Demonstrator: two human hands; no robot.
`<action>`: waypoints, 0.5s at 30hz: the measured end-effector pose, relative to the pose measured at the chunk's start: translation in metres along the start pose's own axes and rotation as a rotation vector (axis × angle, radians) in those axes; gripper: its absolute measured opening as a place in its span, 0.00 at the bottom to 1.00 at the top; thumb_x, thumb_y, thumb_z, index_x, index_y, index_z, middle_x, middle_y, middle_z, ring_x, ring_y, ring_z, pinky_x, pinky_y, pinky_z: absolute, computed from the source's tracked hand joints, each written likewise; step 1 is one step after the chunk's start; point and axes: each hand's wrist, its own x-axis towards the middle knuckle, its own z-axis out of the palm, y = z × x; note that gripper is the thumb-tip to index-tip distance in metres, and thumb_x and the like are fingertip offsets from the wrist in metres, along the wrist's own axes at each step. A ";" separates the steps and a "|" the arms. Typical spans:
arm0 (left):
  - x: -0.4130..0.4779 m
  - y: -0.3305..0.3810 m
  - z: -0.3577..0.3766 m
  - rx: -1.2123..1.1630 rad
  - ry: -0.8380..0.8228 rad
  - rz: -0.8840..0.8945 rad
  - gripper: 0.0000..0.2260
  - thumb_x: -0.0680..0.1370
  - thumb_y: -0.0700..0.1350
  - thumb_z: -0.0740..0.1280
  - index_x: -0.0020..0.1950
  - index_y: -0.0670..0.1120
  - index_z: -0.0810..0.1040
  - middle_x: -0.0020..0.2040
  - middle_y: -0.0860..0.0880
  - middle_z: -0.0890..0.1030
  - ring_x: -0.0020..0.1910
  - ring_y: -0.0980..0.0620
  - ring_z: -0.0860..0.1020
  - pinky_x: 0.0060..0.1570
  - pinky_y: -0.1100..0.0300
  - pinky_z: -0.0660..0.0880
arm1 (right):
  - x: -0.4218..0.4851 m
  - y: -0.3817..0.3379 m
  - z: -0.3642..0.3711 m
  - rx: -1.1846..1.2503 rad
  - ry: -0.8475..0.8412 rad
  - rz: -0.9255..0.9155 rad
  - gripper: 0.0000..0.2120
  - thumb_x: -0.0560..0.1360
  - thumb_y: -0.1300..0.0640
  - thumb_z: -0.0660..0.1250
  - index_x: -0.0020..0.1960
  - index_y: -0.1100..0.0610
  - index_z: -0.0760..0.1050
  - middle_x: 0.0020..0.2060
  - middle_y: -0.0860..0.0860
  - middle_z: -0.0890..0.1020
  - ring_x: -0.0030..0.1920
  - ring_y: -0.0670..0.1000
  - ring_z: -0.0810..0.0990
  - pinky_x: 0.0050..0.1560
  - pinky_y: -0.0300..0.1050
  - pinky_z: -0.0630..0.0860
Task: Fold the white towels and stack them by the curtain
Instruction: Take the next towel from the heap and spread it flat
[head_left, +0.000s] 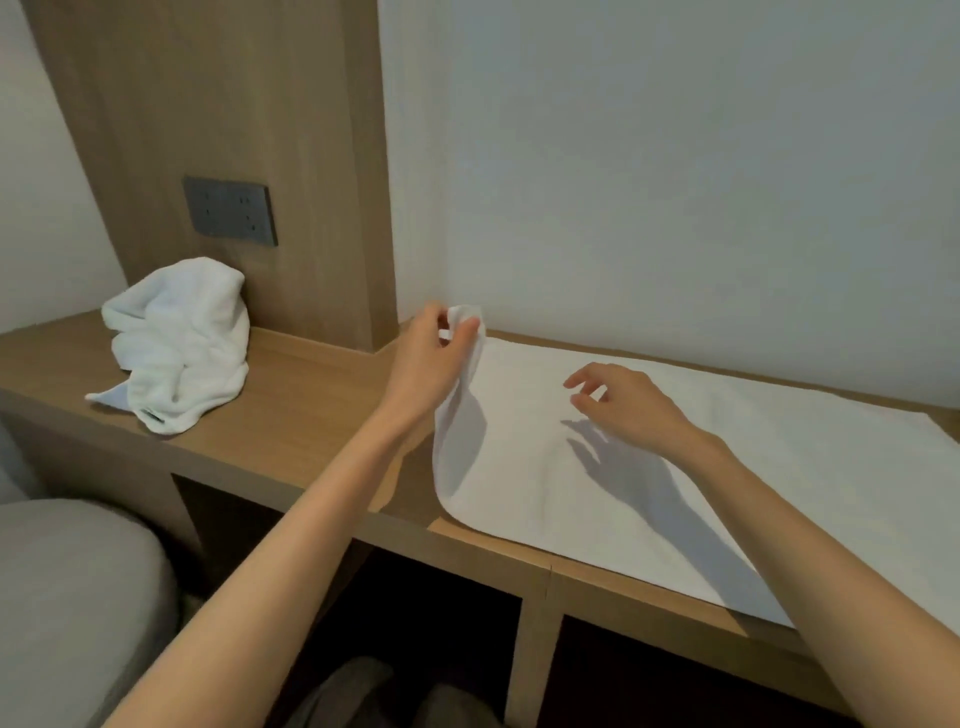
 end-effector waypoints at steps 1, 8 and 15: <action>-0.001 0.012 0.016 -0.031 -0.030 0.031 0.10 0.80 0.48 0.62 0.47 0.40 0.71 0.39 0.51 0.72 0.35 0.57 0.68 0.31 0.69 0.64 | -0.008 0.008 -0.010 -0.024 0.014 0.027 0.09 0.78 0.50 0.61 0.58 0.46 0.74 0.52 0.45 0.77 0.50 0.47 0.76 0.53 0.49 0.74; -0.057 0.066 0.118 -0.094 -0.398 0.173 0.09 0.79 0.52 0.64 0.40 0.55 0.68 0.39 0.60 0.75 0.37 0.65 0.74 0.35 0.70 0.67 | -0.085 0.080 -0.062 -0.137 0.183 0.312 0.06 0.78 0.51 0.60 0.53 0.47 0.73 0.43 0.45 0.77 0.45 0.50 0.76 0.42 0.45 0.67; -0.118 0.053 0.178 0.129 -0.570 0.170 0.13 0.74 0.61 0.65 0.43 0.52 0.79 0.38 0.59 0.79 0.37 0.62 0.76 0.36 0.64 0.68 | -0.160 0.139 -0.063 -0.080 0.318 0.511 0.13 0.79 0.51 0.62 0.63 0.48 0.71 0.56 0.50 0.77 0.49 0.47 0.74 0.48 0.42 0.71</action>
